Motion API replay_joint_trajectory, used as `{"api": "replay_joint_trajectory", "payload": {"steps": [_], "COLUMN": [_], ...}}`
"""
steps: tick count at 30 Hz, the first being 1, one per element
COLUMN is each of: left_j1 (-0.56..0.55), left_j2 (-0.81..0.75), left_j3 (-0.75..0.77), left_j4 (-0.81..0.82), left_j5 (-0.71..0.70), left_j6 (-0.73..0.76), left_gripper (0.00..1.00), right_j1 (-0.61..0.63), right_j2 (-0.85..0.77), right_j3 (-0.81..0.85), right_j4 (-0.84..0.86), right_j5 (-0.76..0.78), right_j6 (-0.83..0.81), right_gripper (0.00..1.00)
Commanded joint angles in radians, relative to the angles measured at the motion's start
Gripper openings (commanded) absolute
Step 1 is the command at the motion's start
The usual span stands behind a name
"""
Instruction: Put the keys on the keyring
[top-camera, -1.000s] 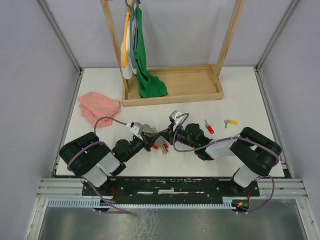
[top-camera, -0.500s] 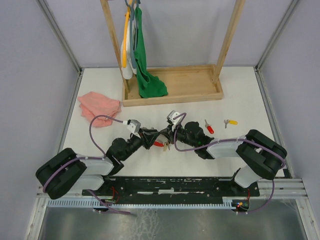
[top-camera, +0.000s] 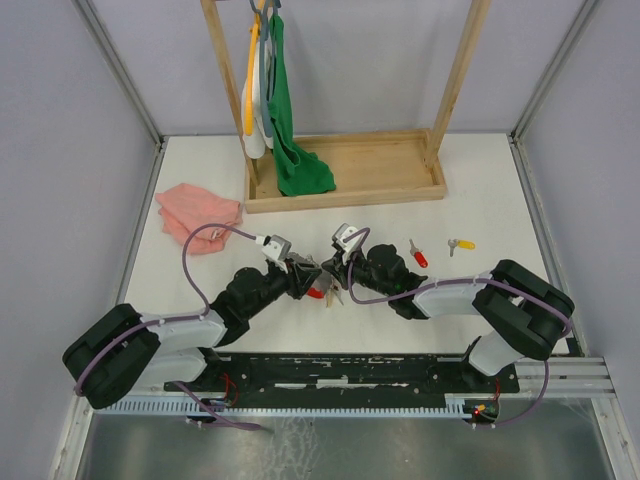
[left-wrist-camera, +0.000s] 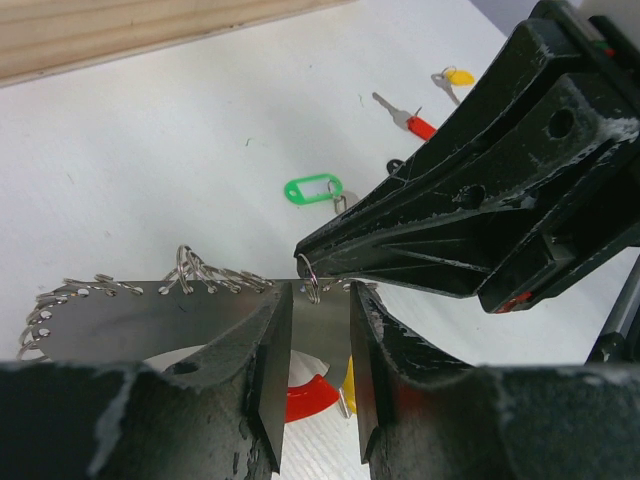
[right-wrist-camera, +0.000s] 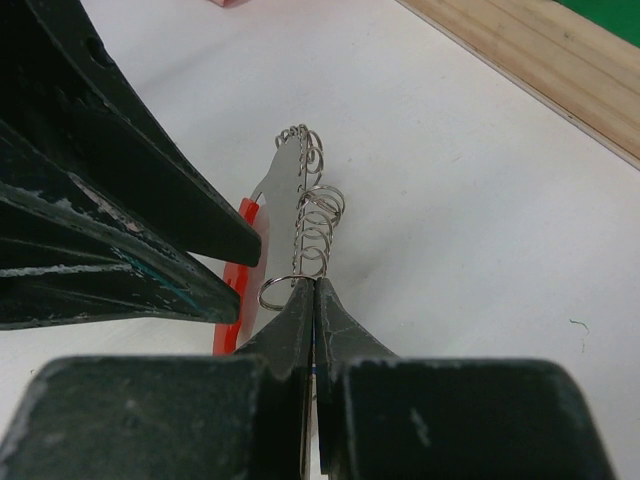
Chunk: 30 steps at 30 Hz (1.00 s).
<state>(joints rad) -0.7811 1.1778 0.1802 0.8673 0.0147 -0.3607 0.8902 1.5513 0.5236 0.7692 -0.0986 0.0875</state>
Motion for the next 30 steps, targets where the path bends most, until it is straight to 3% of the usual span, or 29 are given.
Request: {"api": "replay_joint_trajectory", "payload": {"steps": [1, 21, 30], "left_j1": [-0.002, -0.003, -0.002], "left_j2": [0.037, 0.060, 0.081], "left_j3": [0.063, 0.118, 0.134], "left_j4": [0.001, -0.119, -0.117], "left_j5": [0.037, 0.013, 0.013], "left_j6": [-0.009, -0.004, 0.016], "left_gripper": [0.35, 0.29, 0.21], "right_j1": [0.009, 0.013, 0.016], "right_j2": [-0.046, -0.050, -0.054], "right_j3": [0.040, 0.041, 0.038], "right_j4": [0.035, 0.033, 0.033], "right_j5": [0.017, 0.023, 0.016], "right_j6": [-0.013, -0.012, -0.012], "right_gripper": [0.01, 0.01, 0.01]}}
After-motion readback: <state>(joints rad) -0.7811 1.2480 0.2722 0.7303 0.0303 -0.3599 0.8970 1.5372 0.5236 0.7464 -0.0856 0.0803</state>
